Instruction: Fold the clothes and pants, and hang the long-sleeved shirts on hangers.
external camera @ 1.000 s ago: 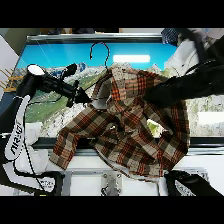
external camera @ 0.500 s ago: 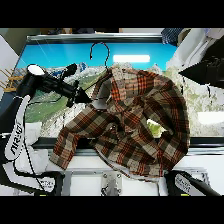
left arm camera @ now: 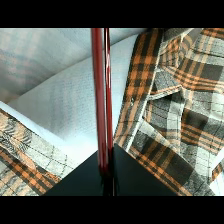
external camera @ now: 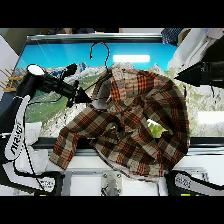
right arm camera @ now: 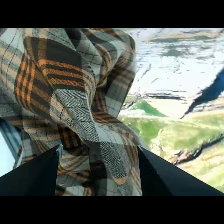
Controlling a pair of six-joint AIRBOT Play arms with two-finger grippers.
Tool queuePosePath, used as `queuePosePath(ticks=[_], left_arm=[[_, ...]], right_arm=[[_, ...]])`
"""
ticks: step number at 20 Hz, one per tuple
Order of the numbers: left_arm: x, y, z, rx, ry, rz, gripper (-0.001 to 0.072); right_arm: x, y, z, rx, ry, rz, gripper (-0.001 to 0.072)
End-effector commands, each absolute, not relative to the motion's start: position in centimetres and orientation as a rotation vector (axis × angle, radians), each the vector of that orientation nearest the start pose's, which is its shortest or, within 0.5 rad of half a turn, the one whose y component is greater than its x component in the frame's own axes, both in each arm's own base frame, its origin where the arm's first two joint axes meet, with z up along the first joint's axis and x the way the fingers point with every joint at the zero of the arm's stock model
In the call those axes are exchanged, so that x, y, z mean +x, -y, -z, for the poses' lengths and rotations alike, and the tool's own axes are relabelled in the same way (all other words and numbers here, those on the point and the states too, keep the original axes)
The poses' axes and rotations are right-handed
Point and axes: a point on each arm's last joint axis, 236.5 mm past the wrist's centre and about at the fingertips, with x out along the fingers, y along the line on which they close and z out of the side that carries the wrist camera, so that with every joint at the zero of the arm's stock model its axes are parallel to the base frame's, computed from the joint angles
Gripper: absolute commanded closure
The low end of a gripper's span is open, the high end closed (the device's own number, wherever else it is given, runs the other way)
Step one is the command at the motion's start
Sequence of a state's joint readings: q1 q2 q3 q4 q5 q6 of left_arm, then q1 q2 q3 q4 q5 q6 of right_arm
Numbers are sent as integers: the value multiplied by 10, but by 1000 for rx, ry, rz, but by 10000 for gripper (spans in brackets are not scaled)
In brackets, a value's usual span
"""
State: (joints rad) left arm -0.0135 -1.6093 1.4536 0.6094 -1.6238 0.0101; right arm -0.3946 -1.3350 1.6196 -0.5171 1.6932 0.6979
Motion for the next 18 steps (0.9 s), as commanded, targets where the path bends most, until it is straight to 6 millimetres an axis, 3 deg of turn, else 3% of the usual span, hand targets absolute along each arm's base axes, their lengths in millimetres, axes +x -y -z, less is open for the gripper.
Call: queuePosePath(ticks=[1, 11, 18], left_arm=[[362, 198, -69, 360, -603, 1628, 689], [362, 198, -69, 360, -603, 1628, 689], [362, 198, -69, 360, -603, 1627, 689]], right_arm=[[381, -70, -222, -22, -624, -1092, 193], [383, -74, -211, -121, -565, -1157, 189], [376, -92, -193, -172, -537, -1246, 186]])
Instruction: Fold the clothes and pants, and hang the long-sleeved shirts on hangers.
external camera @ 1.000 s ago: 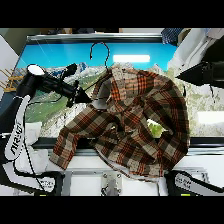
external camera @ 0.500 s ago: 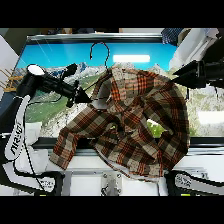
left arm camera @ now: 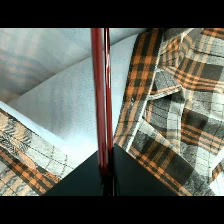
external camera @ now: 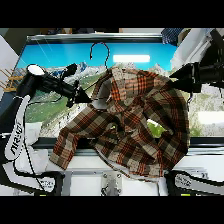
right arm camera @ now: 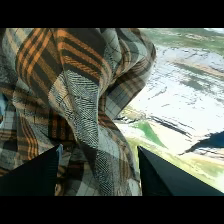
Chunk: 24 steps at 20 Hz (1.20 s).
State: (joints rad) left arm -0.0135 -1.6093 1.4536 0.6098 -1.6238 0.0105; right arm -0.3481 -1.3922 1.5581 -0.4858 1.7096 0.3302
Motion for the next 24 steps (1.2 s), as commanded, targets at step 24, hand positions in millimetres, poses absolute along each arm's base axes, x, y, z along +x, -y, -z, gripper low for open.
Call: queuePosePath(ticks=[24], left_arm=[[363, 198, -69, 360, -603, 1627, 689]], right_arm=[[375, -157, -167, -106, -562, -1423, 199]])
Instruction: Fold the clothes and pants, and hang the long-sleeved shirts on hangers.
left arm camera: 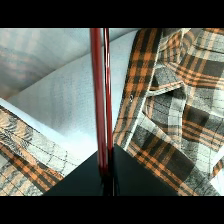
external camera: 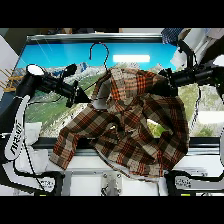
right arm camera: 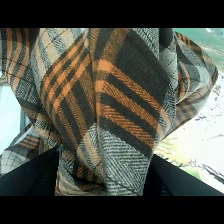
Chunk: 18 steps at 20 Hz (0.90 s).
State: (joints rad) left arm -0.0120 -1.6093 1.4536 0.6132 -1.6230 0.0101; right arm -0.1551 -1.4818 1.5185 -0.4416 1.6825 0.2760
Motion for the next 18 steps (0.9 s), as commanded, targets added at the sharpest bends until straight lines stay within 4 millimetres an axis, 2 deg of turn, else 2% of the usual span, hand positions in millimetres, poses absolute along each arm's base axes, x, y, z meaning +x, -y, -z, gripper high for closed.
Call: queuePosePath(ticks=[1, 2, 5, 6, 8, 13, 18], left_arm=[[362, 198, -70, 360, -602, 1627, 688], [362, 198, -70, 360, -602, 1627, 689], [362, 198, -70, 360, -602, 1627, 689], [362, 198, -70, 360, -602, 1627, 688], [362, 198, -70, 360, -602, 1627, 689], [363, 198, -69, 360, -602, 1627, 688], [363, 198, -69, 361, -602, 1624, 688]], right_arm=[[375, -157, -167, -108, -563, -1422, 199], [375, -157, -167, -108, -565, -1423, 208], [373, -157, -167, -150, -529, -1446, 587], [372, -157, -167, -163, -518, -1456, 688], [372, -157, -167, -203, -482, -1469, 684], [375, -157, -167, -436, -263, -1522, 684], [379, -157, -167, -437, -261, -1507, 685]])
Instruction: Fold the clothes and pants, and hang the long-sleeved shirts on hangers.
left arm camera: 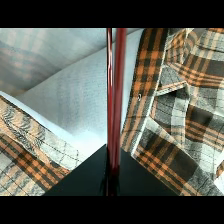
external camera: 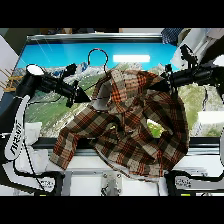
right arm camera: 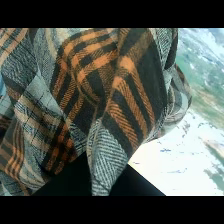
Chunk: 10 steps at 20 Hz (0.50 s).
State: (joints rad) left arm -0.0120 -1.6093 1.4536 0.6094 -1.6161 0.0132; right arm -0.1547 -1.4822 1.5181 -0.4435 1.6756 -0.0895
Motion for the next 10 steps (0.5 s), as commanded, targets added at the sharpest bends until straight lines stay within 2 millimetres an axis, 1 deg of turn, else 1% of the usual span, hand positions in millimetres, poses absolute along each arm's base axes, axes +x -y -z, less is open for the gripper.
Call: queuePosePath(ticks=[1, 7, 8, 9, 10], left_arm=[[363, 198, -69, 361, -602, 1624, 688], [365, 198, -69, 357, -608, 1614, 687], [367, 198, -68, 325, -642, 1587, 656], [370, 198, -68, 289, -678, 1555, 399], [376, 198, -67, 245, -720, 1508, 196]], right_arm=[[378, -157, -167, -437, -262, -1508, 685], [378, -157, -167, -435, -260, -1508, 686], [378, -157, -167, -434, -260, -1508, 686], [378, -157, -167, -434, -260, -1507, 687], [378, -157, -167, -429, -265, -1507, 686]])
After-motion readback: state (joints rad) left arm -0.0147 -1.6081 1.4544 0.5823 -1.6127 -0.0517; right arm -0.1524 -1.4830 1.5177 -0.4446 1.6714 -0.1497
